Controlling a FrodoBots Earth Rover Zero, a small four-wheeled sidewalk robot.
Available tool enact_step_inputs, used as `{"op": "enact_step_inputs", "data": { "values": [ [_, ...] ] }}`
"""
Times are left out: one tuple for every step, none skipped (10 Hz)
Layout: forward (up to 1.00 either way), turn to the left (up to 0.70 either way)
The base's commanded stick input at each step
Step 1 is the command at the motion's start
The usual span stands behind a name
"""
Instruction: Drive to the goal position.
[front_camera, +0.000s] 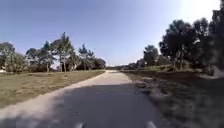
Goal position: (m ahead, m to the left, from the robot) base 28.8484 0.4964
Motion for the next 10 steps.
{"op": "enact_step_inputs", "data": {
  "values": [
    [1.0,0.03],
    [1.0,0.03],
    [1.0,0.03],
    [1.0,0.03],
    [1.0,0.03],
    [1.0,0.03],
    [1.0,0.03],
    [1.0,0.03],
    [1.0,0.03],
    [1.0,0.03]
  ]
}}
